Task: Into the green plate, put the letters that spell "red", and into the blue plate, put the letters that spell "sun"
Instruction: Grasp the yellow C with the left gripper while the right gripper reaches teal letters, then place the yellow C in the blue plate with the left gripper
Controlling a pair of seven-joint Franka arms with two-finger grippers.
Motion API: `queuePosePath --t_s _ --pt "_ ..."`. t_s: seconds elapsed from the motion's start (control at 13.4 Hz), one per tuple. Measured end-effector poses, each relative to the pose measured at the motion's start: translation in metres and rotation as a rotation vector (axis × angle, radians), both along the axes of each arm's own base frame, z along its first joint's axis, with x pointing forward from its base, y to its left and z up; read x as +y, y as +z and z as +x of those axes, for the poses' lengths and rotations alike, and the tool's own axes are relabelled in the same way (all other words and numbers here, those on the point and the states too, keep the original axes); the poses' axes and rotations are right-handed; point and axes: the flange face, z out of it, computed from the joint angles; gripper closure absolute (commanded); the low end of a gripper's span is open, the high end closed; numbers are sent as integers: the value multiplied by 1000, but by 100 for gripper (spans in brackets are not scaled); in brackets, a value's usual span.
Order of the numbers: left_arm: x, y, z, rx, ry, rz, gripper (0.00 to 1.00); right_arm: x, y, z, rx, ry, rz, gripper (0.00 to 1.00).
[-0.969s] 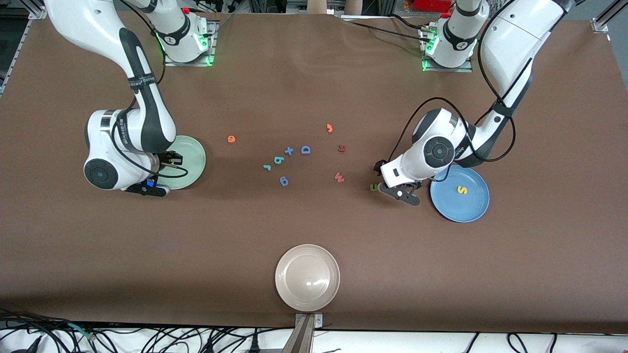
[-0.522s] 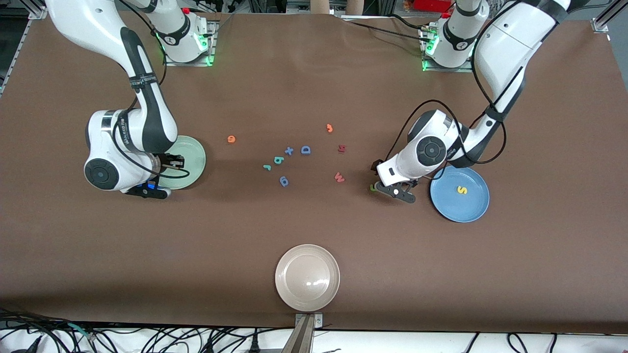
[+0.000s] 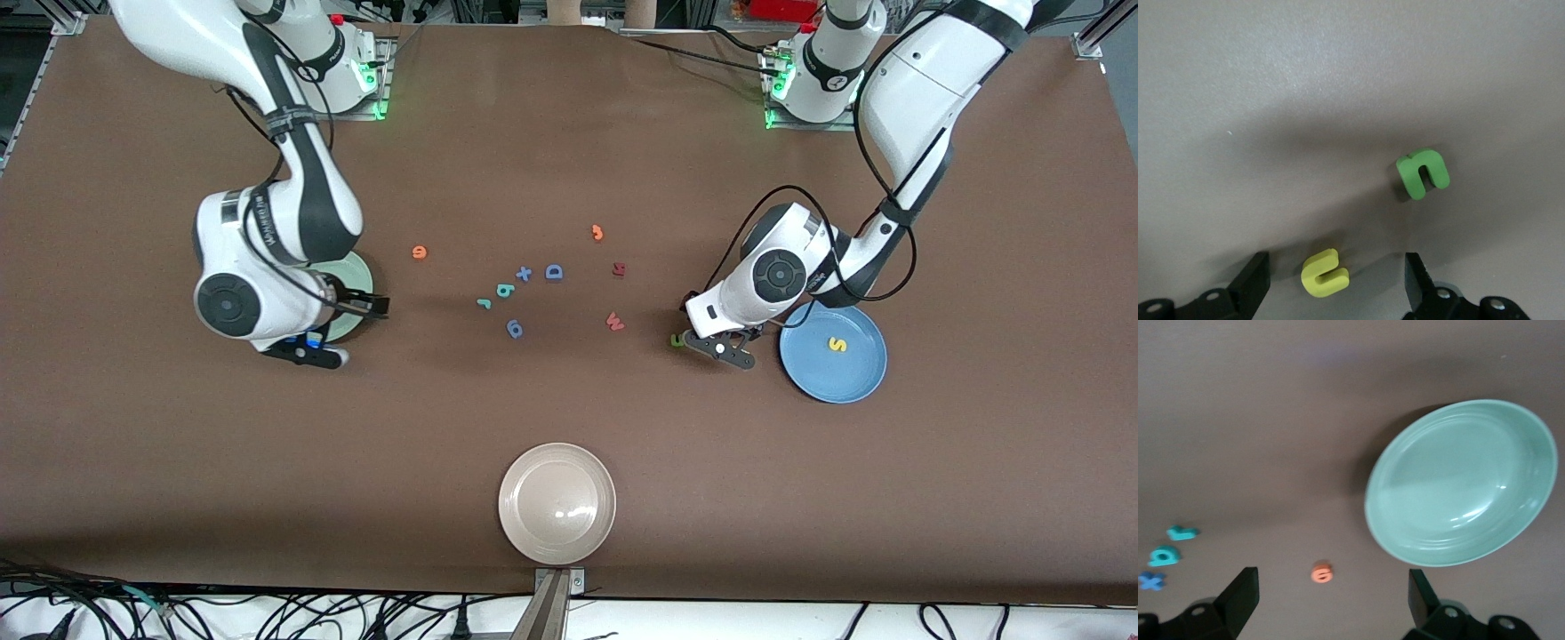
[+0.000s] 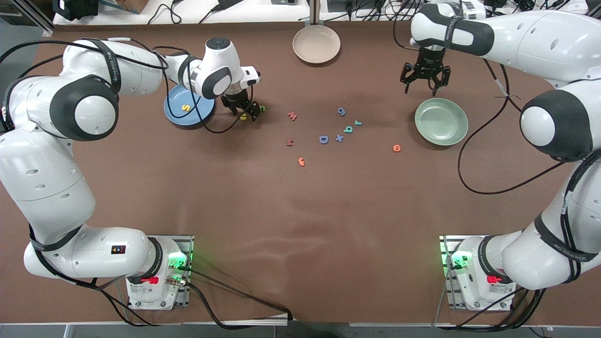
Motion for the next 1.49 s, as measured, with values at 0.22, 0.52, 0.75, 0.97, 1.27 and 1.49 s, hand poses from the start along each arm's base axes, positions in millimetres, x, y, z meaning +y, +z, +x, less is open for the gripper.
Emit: queuePosePath --t_s 0.22,0.52,0.75,0.97,1.27,1.49 --pt "5 2 3 -3 10 -2 80 44 1 0 -27 -36 3 1" --pt "-1 4 1 -4 1 -8 81 91 -29 3 -73 -89 19 2" --pt "0 5 2 1 3 -2 81 115 -53 -1 -104 -75 31 3" --pt "9 20 14 23 13 32 81 148 -81 -13 -128 -52 37 5" --pt "18 62 33 43 2 87 80 172 -115 -31 -111 -42 17 5" --pt "50 87 57 45 -75 87 80 161 -130 -35 -87 -51 -6 7"
